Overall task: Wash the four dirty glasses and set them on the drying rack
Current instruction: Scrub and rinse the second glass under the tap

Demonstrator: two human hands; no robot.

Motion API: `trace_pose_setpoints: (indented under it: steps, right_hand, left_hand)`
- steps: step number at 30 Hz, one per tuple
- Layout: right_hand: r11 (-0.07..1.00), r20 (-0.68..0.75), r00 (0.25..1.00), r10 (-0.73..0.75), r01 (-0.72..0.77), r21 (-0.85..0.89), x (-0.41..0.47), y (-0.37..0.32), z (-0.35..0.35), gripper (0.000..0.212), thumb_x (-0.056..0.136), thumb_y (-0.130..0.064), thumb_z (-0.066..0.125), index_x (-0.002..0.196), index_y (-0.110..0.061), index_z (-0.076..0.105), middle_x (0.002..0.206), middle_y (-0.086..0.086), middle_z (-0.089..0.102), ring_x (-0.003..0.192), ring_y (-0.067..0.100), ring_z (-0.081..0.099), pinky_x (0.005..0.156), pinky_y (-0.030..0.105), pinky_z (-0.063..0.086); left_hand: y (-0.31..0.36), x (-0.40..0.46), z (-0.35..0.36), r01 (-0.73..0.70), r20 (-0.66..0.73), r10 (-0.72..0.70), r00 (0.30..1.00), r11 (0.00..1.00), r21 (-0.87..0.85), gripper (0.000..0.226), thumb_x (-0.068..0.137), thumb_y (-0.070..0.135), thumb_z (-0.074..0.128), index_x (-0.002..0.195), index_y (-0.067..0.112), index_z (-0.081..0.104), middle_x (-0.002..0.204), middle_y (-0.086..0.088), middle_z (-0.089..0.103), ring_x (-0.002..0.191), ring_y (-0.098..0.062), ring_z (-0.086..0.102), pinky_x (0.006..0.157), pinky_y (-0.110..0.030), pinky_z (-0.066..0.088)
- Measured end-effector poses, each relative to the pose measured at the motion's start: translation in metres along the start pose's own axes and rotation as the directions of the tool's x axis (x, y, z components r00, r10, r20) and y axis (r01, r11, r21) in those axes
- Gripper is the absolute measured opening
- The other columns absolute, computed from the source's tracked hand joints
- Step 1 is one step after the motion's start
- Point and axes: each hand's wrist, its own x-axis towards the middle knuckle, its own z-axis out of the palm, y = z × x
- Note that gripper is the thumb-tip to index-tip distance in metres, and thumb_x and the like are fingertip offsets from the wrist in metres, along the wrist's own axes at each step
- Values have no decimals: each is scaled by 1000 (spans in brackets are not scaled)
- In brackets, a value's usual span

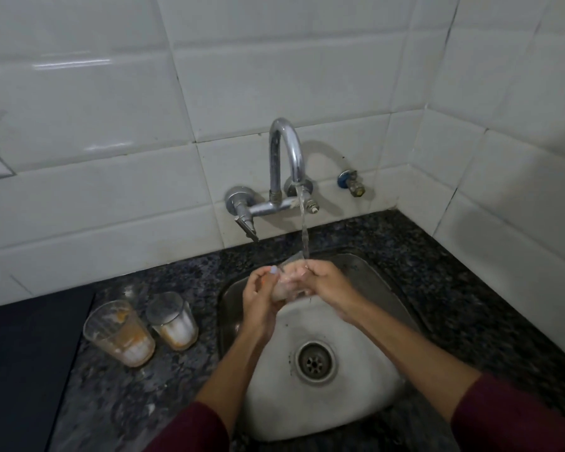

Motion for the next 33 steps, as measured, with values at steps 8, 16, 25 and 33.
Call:
trace_pose_setpoints:
  steps: [8, 16, 25, 33]
  right_hand:
    - [972, 96, 988, -118, 135, -194, 5, 3, -1, 17, 90, -10, 57, 103, -7, 66, 102, 8, 71, 95, 17, 67, 84, 30, 52]
    - [774, 424, 885, -193, 402, -488, 7, 12, -4, 44, 91, -4, 51, 132, -18, 52, 130, 8, 59, 115, 20, 57, 91, 23, 48]
    - [964, 385, 904, 185, -243, 108, 19, -14, 1, 34, 93, 0, 48, 125, -8, 56, 118, 12, 62, 101, 14, 60, 78, 23, 52]
    - [281, 313, 942, 123, 269, -921, 26, 12, -5, 36, 86, -12, 52, 122, -11, 56, 117, 12, 61, 106, 30, 59, 83, 32, 48]
  left_hand:
    - [17, 7, 6, 311, 146, -291, 945, 941, -135, 33, 97, 38, 44, 99, 10, 60, 82, -13, 65, 60, -20, 65, 52, -27, 55]
    - [20, 20, 7, 288, -183, -284, 941, 958, -9, 19, 90, 28, 58, 82, 11, 61, 69, -10, 65, 64, -25, 60, 65, -39, 53]
    - [12, 27, 4, 170, -112, -173, 978, 985, -37, 33, 80, 38, 64, 91, 7, 61, 83, -14, 62, 75, -25, 61, 62, -33, 52]
    - [15, 27, 15, 432, -180, -427, 886, 902, -12, 26, 93, 29, 54, 106, 7, 58, 82, -13, 65, 67, -24, 63, 42, -31, 54]
